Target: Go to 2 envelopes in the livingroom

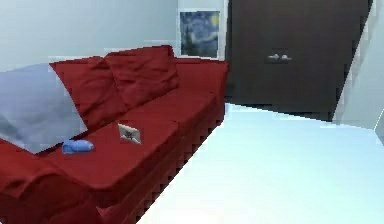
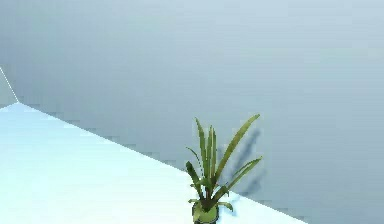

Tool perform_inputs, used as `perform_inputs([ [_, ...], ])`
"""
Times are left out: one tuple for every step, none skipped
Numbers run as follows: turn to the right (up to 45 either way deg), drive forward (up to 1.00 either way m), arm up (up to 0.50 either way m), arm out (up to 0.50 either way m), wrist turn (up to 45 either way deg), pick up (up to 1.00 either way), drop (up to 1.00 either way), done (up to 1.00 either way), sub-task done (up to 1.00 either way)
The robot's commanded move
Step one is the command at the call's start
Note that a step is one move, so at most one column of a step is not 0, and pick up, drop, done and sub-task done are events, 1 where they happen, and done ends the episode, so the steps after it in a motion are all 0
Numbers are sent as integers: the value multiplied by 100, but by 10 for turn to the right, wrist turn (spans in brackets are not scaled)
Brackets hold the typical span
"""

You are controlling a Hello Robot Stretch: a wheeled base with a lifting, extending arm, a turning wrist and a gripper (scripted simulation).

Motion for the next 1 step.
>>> perform_inputs([
  [0,30,0,0,0,0,0,0,0],
])
